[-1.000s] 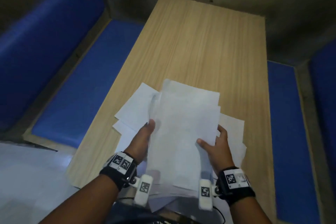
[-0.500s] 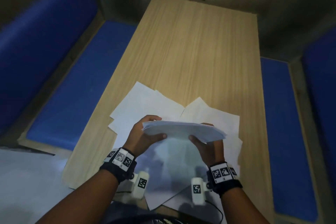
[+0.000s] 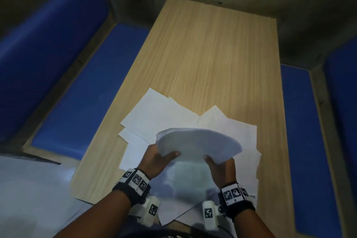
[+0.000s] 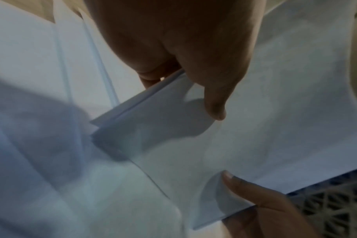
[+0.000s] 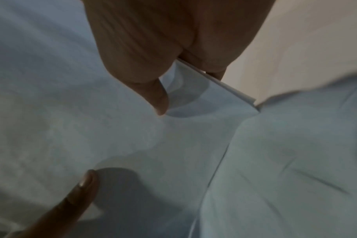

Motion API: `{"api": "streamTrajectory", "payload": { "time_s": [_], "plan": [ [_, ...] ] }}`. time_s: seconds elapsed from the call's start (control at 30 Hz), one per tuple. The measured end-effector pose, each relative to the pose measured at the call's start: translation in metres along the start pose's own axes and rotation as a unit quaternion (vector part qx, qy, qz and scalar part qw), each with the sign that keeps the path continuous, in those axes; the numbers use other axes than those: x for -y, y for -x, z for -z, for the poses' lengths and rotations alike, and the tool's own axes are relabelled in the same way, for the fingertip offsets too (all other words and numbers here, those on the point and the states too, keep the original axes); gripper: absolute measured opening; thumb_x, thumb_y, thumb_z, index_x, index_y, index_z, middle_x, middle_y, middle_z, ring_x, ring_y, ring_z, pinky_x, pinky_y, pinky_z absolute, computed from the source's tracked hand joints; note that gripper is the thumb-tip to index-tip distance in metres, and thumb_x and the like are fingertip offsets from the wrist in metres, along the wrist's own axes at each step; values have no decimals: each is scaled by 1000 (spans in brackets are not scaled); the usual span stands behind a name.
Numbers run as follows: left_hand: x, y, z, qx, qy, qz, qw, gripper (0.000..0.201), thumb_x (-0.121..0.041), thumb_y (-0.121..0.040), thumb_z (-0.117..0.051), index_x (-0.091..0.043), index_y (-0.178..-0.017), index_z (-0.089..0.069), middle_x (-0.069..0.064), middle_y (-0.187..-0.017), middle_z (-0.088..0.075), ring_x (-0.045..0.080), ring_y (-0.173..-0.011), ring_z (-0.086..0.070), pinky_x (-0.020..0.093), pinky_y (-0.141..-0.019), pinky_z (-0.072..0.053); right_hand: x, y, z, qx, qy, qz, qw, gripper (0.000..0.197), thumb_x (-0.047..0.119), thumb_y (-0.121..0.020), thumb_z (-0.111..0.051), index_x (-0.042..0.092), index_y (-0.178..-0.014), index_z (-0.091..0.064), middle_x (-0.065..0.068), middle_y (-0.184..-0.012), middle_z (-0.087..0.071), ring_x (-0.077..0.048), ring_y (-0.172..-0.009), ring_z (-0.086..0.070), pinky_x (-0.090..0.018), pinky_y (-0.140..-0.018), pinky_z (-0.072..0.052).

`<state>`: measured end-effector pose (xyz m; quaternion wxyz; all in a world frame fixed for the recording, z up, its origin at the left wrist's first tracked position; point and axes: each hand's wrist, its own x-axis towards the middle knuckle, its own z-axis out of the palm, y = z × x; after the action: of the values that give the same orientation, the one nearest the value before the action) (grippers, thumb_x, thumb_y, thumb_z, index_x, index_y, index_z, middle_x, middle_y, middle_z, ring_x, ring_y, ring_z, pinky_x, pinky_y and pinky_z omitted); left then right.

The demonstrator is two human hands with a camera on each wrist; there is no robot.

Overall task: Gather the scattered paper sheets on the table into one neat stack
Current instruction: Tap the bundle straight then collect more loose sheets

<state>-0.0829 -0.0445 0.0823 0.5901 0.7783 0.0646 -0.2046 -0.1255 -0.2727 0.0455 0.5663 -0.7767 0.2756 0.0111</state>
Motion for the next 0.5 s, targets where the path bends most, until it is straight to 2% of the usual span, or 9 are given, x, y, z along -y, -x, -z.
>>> {"api": "streamTrajectory", "payload": {
  "time_s": [0.1, 0.17, 0.2, 0.23, 0.3, 0.33, 0.37, 0.43, 0.5],
  "plan": [
    [-3, 5, 0, -24, -20, -15, 999, 16, -45, -75, -83, -41, -87, -72, -5, -91, -79, 12, -83, -73, 31, -72, -60, 3, 6, 3, -26, 29, -18, 999, 25, 23, -79, -79, 14, -95, -61, 11, -82, -59, -2, -72, -55, -12, -69, -42],
    [-4, 10, 2, -19, -26, -24, 999, 17, -29, -82, -82, -43, -84, -72, -22, -87, -77, 0, -83, -71, 18, -67, -54, 6, 11, 4, -28, 53, -50, 997, 29, 33, -79, -78, 20, -96, -58, 12, -83, -58, 3, -72, -52, -15, -72, -40],
    [-1, 11, 3, -15, -19, -17, 1000, 16, -30, -82, -82, -41, -87, -71, -23, -88, -77, -1, -83, -72, 20, -69, -55, 6, 14, 3, -20, 46, -45, 998, 28, 30, -79, -78, 20, -96, -57, 12, -84, -58, 4, -73, -52, -17, -74, -40],
    [2, 12, 4, -14, -10, -4, 1000, 14, -38, -80, -82, -37, -90, -72, -15, -90, -79, 3, -85, -73, 27, -73, -58, 6, 15, 0, -9, 27, -30, 999, 25, 21, -80, -78, 20, -94, -58, 14, -86, -59, 5, -73, -55, -20, -76, -41],
    [12, 11, 6, 1, -5, 16, 1000, 34, -54, -75, -78, -23, -89, -75, 2, -89, -80, 14, -83, -73, 43, -77, -59, -2, 15, -7, 6, -1, -6, 1000, 27, 2, -80, -76, 23, -89, -61, 16, -90, -63, 8, -75, -63, -26, -77, -45],
    [19, 10, 8, 3, 1, 30, 1000, 42, -55, -76, -76, -14, -85, -75, 4, -84, -78, 15, -77, -70, 47, -73, -57, -5, 14, -9, 14, 4, 5, 1000, 31, -2, -79, -75, 25, -89, -62, 14, -90, -66, 11, -76, -64, -29, -77, -48],
    [19, 10, 10, -7, 0, 36, 999, 43, -52, -79, -75, -10, -83, -74, 1, -77, -76, 12, -71, -66, 46, -69, -53, -3, 11, -10, 29, 17, 15, 999, 29, -1, -79, -76, 23, -89, -64, 12, -89, -67, 10, -75, -65, -30, -75, -49],
    [12, 11, 20, -37, -5, 12, 999, 39, -48, -84, -72, -9, -84, -72, -4, -71, -72, 6, -65, -59, 38, -66, -50, 5, -1, -8, 84, 85, 29, 992, 22, 5, -78, -78, 17, -92, -65, 9, -85, -68, 3, -73, -64, -23, -69, -51],
    [5, 10, 39, -91, -2, 9, 996, 23, -34, -88, -76, -13, -79, -70, -16, -66, -70, 0, -60, -55, 25, -61, -47, 19, -17, -4, 157, 140, 48, 976, 29, 7, -77, -77, 19, -101, -64, 7, -94, -70, -6, -83, -66, -16, -70, -51]
  ]
}}
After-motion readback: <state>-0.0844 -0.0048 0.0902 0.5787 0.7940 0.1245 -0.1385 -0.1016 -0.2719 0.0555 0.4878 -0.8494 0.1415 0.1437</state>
